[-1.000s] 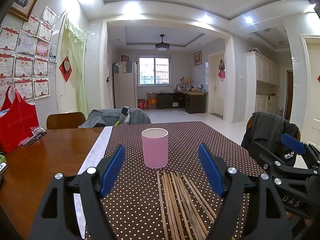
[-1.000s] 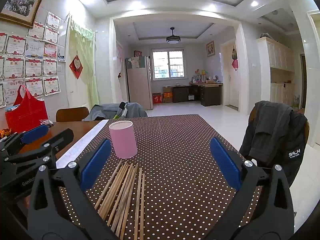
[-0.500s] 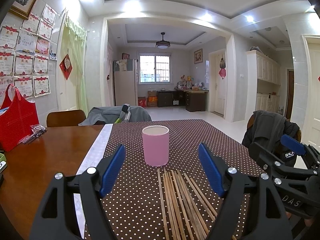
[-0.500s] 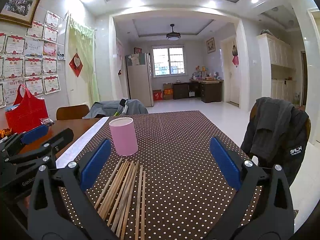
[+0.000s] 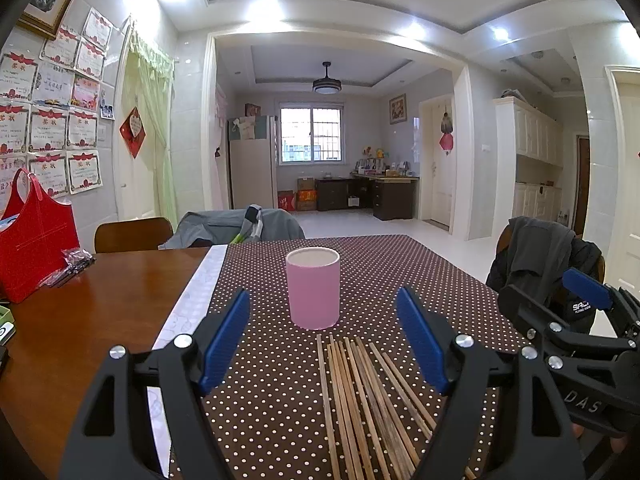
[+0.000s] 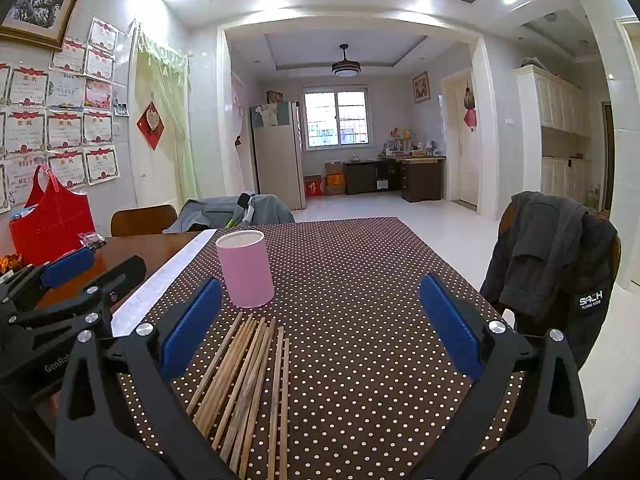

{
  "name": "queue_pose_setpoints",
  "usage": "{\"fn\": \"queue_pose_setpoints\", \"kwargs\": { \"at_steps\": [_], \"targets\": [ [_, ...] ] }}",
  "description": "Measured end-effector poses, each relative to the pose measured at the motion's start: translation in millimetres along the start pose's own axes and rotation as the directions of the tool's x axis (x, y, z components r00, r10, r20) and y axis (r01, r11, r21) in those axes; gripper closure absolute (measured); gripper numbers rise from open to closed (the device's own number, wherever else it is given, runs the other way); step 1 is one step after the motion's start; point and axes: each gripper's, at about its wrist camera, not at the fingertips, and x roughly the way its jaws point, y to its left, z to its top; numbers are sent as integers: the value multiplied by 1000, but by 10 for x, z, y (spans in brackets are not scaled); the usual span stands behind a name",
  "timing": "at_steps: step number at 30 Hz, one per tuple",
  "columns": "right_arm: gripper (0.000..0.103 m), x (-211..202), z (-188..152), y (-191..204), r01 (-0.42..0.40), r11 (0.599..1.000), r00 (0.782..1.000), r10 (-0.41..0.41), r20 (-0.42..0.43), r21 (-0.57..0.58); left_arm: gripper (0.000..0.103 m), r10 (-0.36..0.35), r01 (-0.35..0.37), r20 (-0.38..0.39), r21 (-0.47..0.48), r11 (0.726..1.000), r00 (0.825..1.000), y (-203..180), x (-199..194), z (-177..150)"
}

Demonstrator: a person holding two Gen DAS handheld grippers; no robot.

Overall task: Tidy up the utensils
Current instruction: 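Lower the right gripper to the chopstick pile and grasp one chopstick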

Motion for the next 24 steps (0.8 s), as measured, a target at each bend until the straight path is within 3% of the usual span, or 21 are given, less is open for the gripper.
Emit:
{"fn": "queue_pose_setpoints", "kwargs": {
  "at_steps": [14, 18, 24],
  "targets": [
    [6, 155, 0, -13, -16, 1000, 998, 15, -60, -8, 29, 7, -7, -40, 23, 1000, 999, -20, 115, -11],
    [6, 330, -5, -5, -40, 999, 991, 35, -128, -35, 29, -31, 35, -128, 29, 999, 991, 39, 292, -21],
    [6, 656, -96, -9, -48, 995, 967, 23, -253, -93, 29, 2, 13, -242, 59, 998, 970, 154, 618, -77]
  ]
}}
